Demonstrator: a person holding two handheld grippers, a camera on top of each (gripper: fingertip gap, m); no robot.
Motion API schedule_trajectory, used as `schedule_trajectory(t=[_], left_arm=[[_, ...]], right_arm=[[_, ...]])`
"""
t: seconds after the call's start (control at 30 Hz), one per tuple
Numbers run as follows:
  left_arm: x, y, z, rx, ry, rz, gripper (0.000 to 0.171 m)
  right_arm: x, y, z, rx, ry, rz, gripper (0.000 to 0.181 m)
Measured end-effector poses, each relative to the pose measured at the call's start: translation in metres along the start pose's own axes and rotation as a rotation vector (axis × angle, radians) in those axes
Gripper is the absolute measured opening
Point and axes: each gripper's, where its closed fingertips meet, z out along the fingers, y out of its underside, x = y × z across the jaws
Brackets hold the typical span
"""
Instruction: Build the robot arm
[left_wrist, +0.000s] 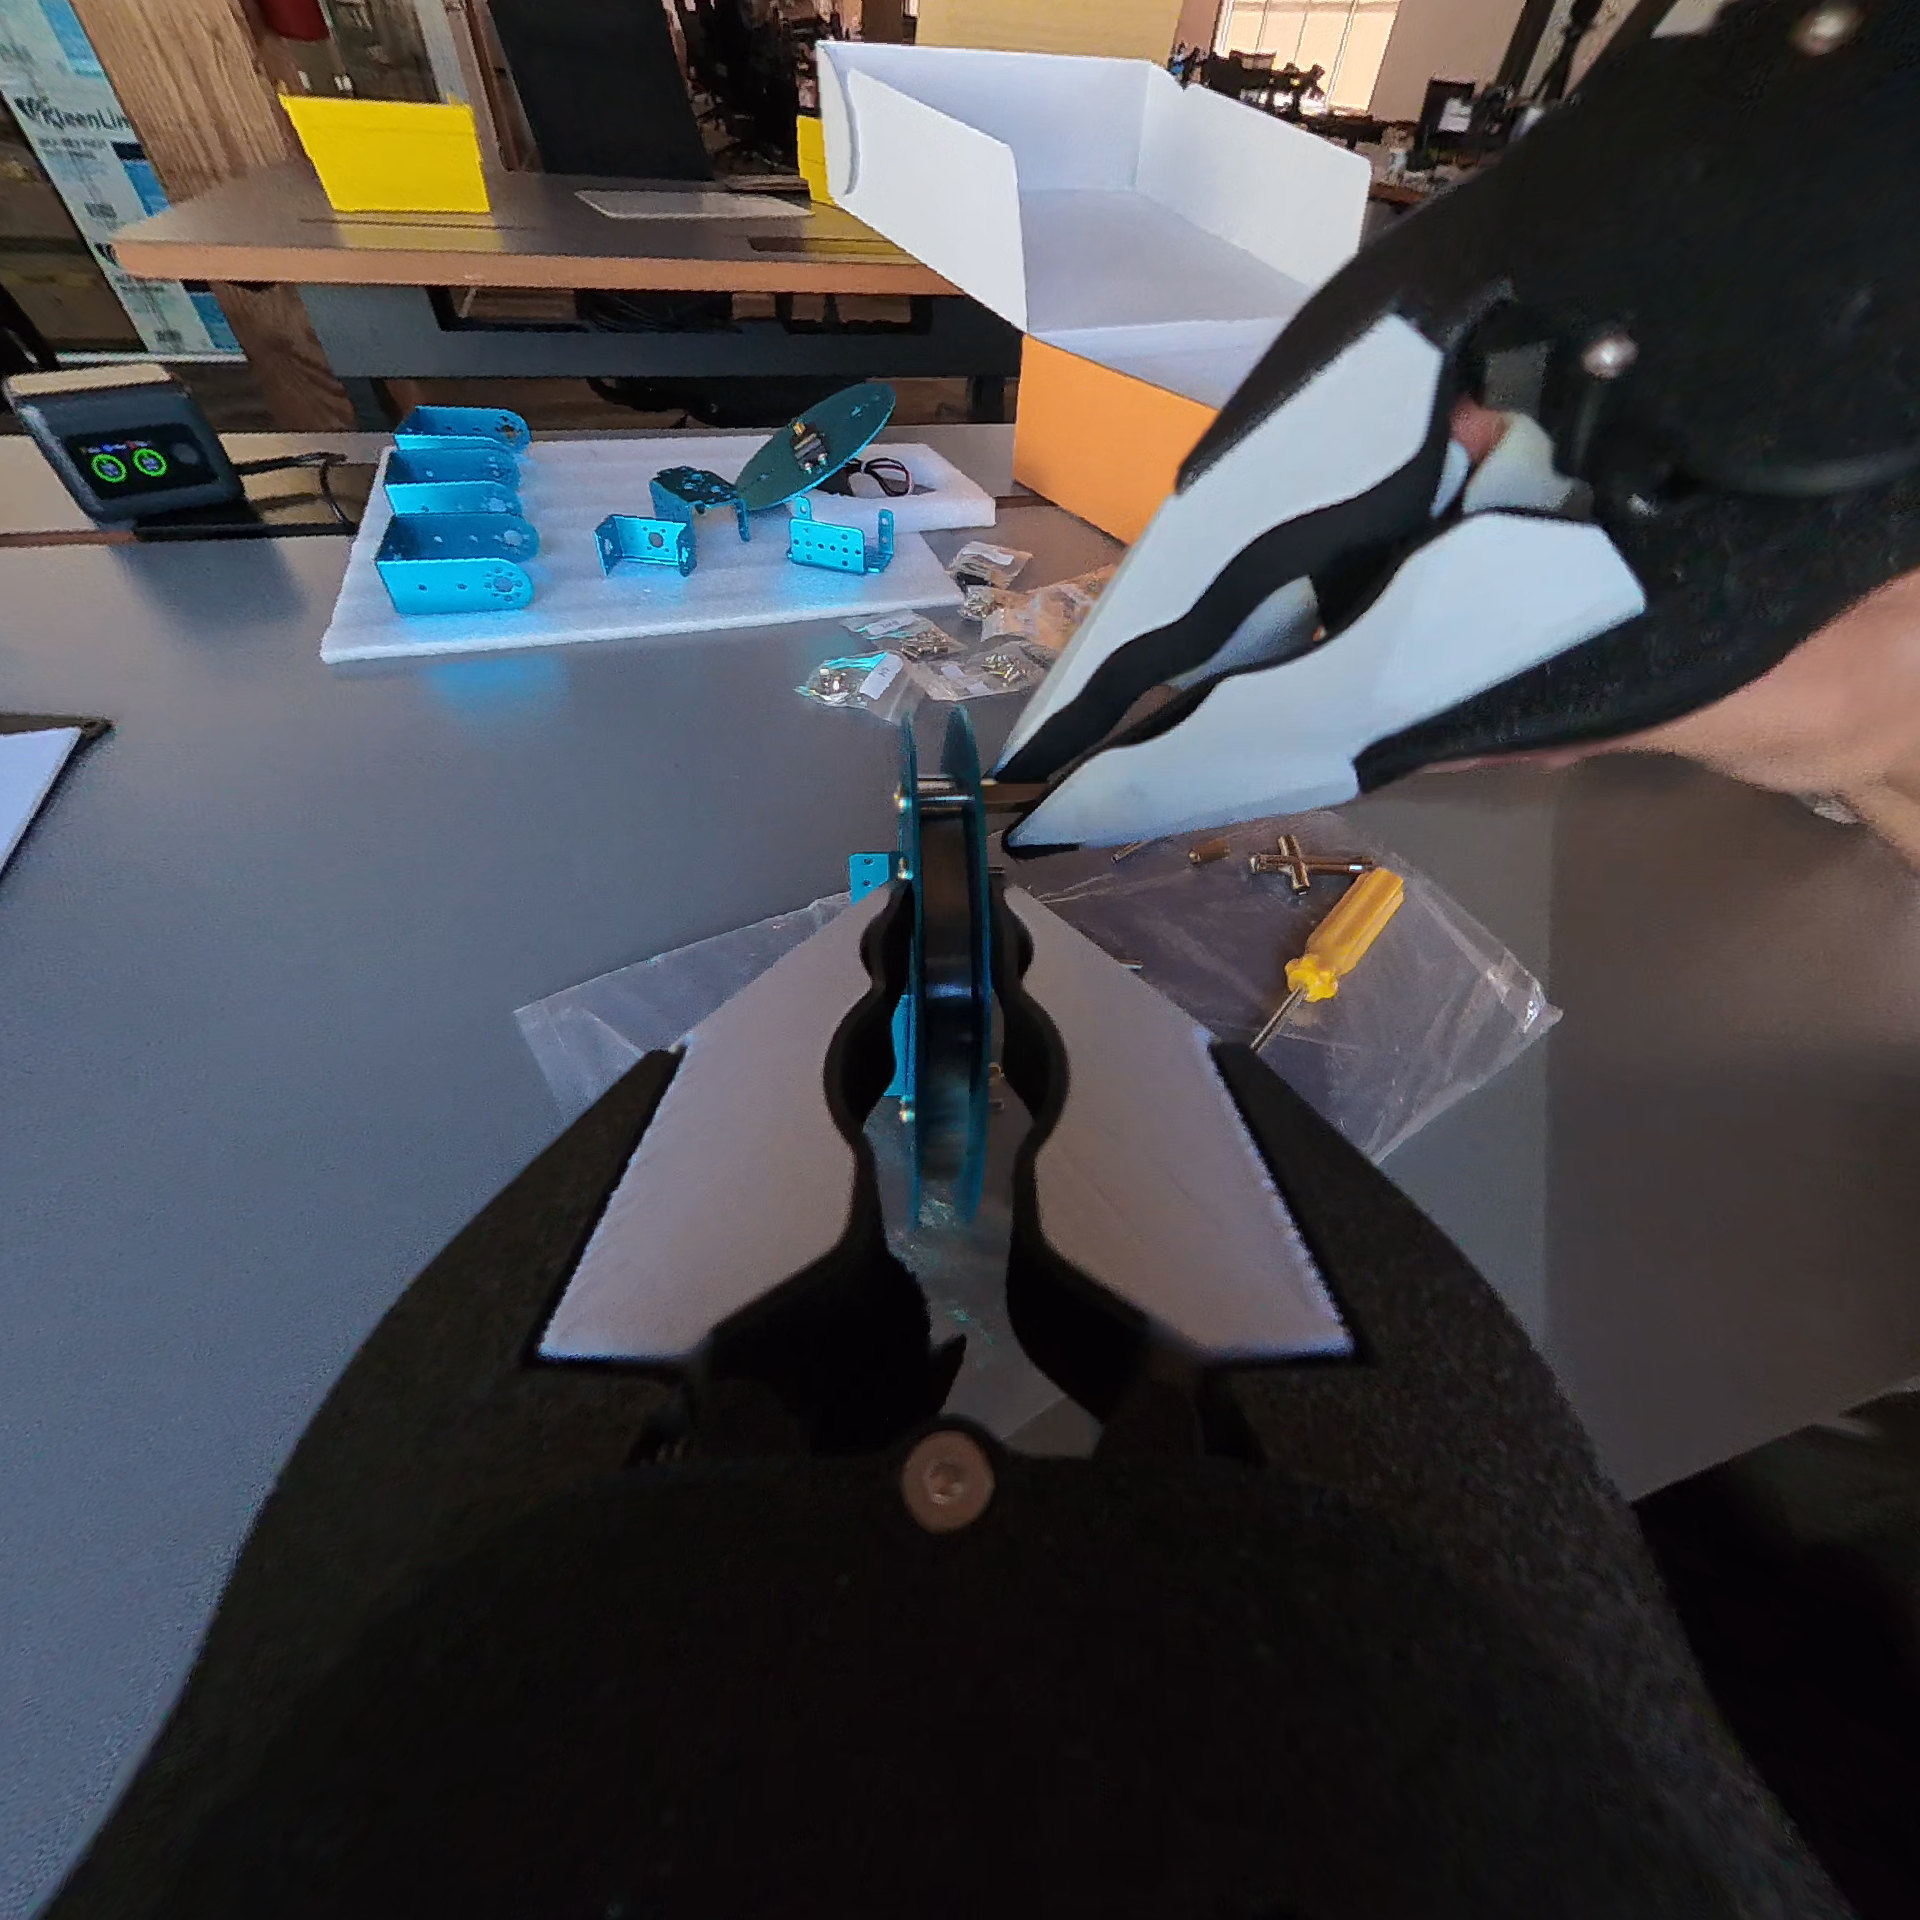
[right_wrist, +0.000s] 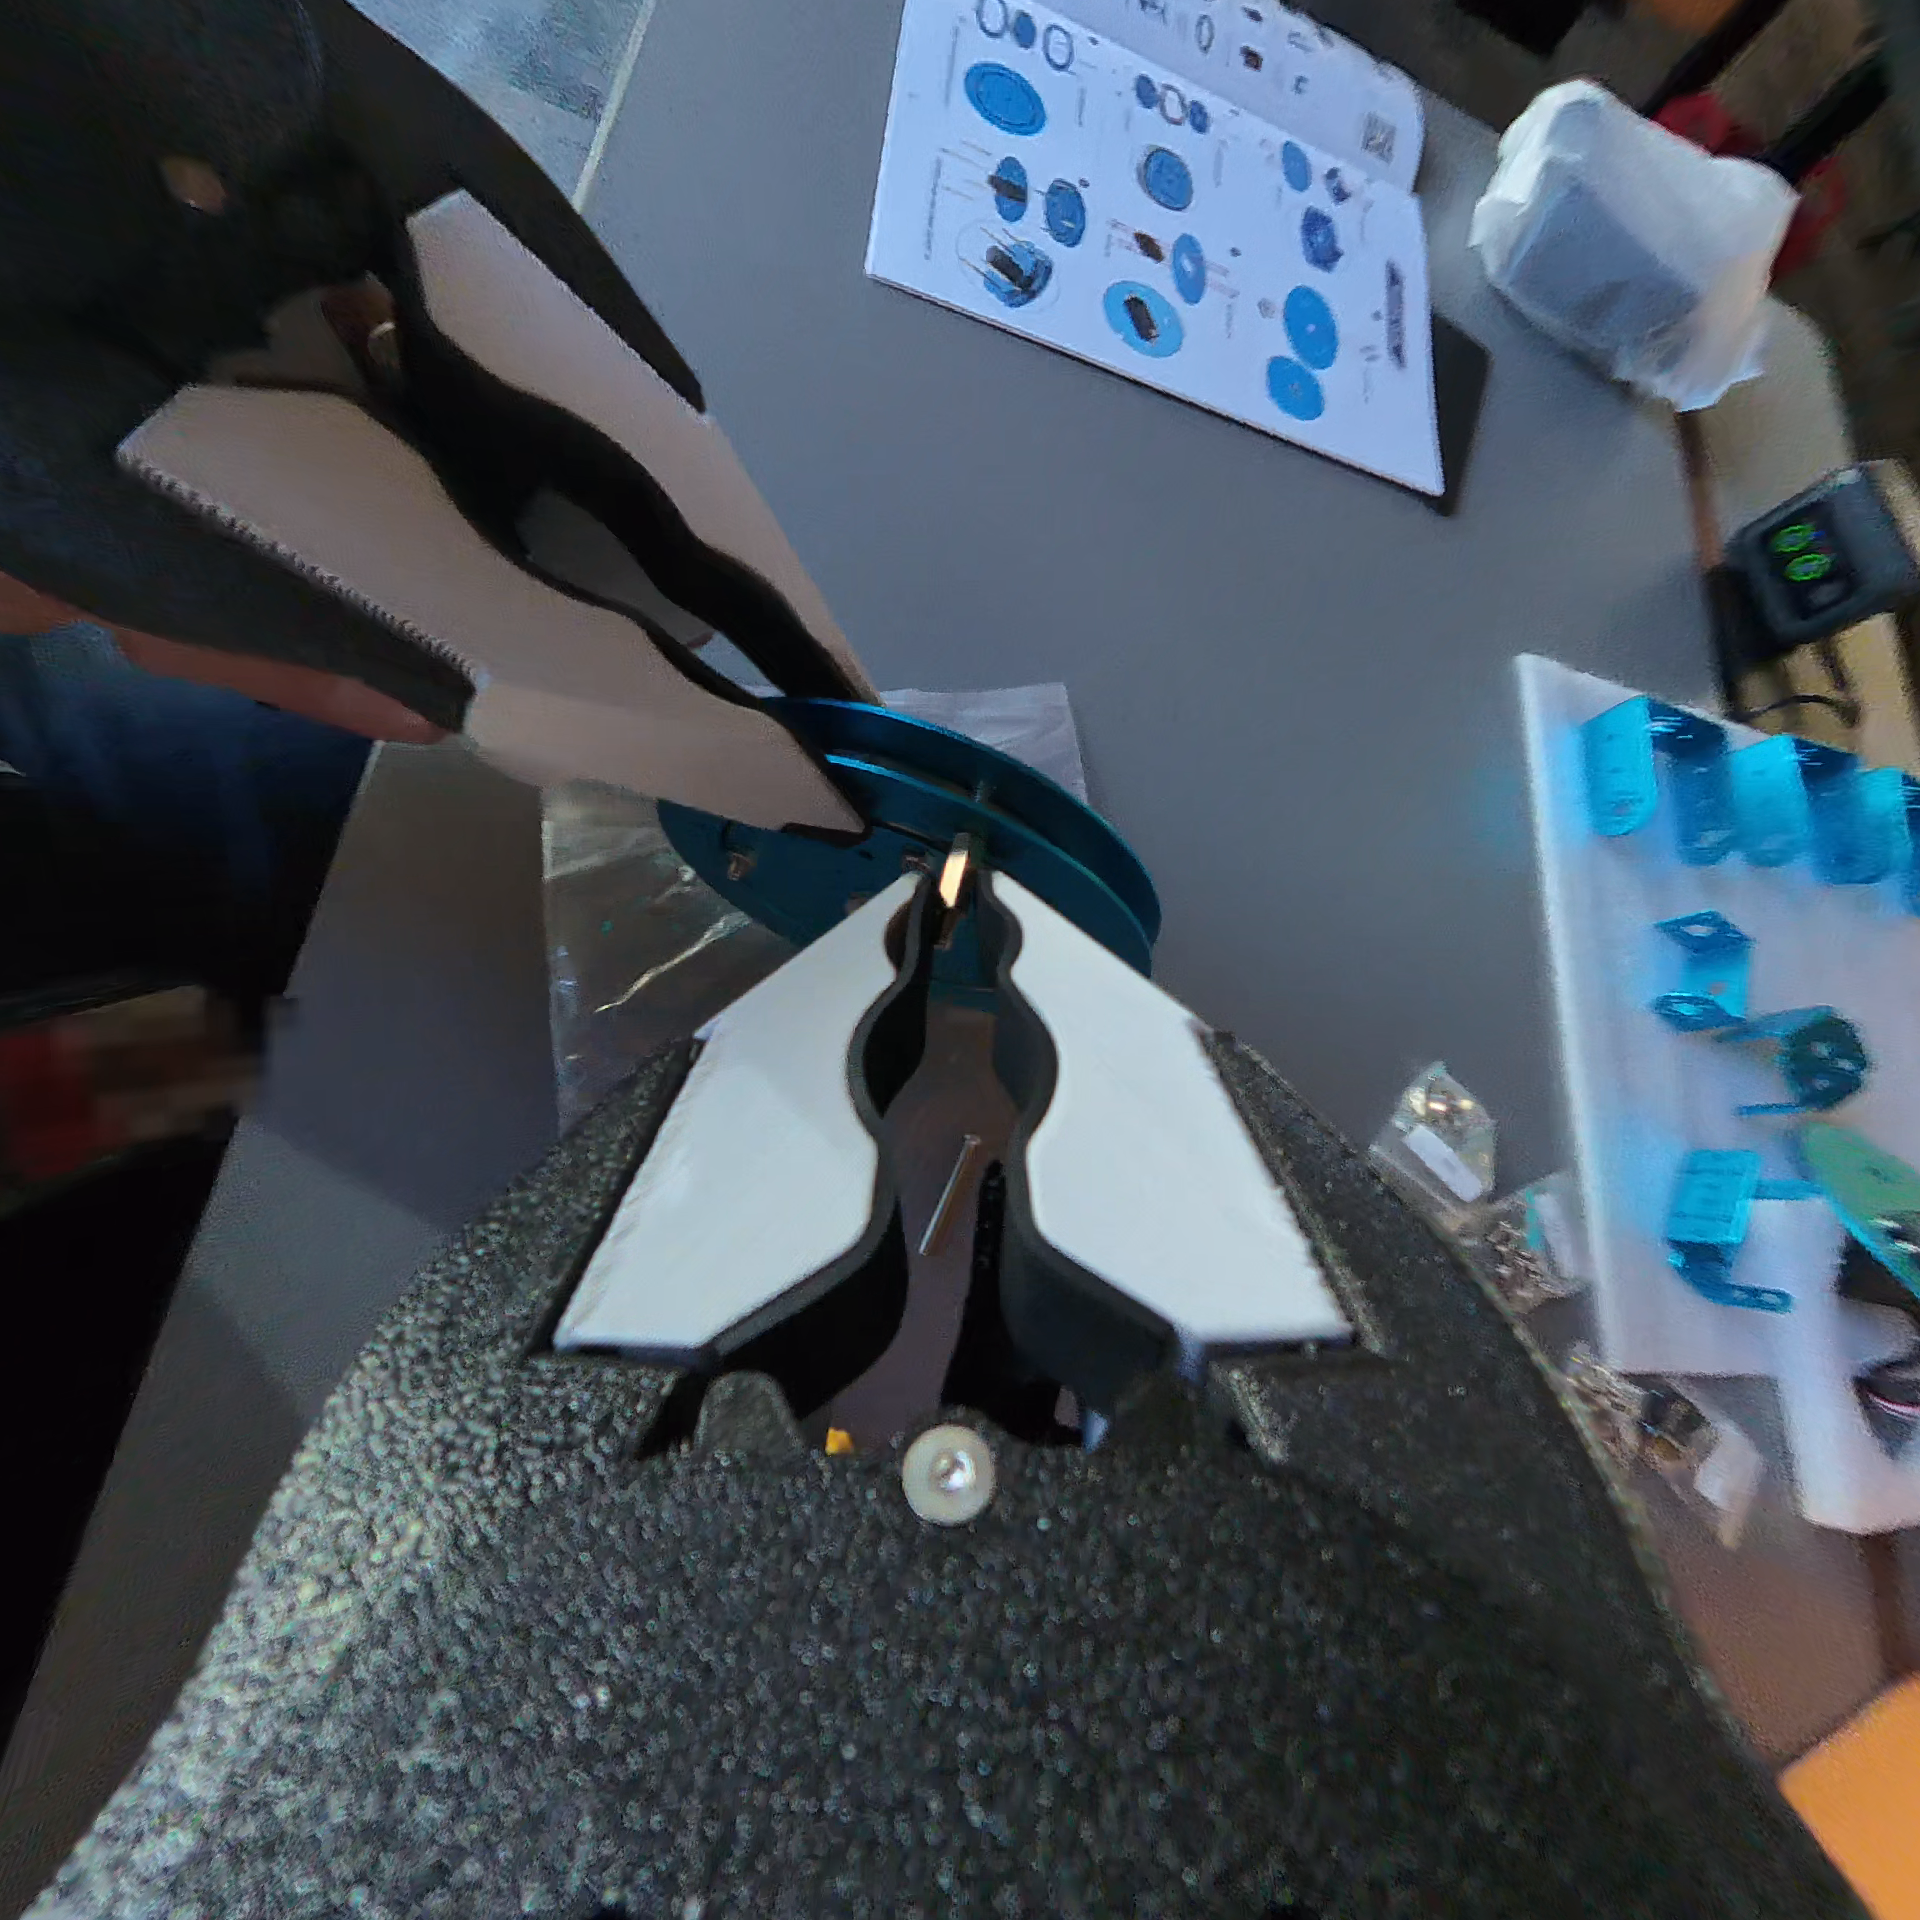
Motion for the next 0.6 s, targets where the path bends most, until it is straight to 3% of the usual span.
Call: schedule_trajectory(t=[0.07, 0.13, 0.27, 0.33, 0.6], left_arm=[[-0.004, -0.001, 0.001, 0.005, -0.029, -0.009, 0.012], [-0.004, -0.002, 0.003, 0.018, -0.039, -0.031, 0.012], [0.005, 0.002, 0.001, 0.015, 0.061, -0.002, 0.019], [0.003, 0.005, -0.004, 0.031, 0.078, 0.008, 0.03], [-0.002, 0.025, -0.004, 0.009, 0.099, 0.035, 0.03]], right_arm=[[0.002, -0.001, 0.003, -0.019, 0.074, 0.009, 0.005], [0.003, -0.001, 0.004, -0.027, 0.077, 0.132, 0.006], [0.008, 0.002, 0.002, 0.015, -0.099, 0.413, 0.005], [0.02, 0.008, 0.004, 0.022, -0.071, 0.424, 0.005], [0.03, 0.012, 0.006, 0.021, -0.076, 0.422, 0.005]])
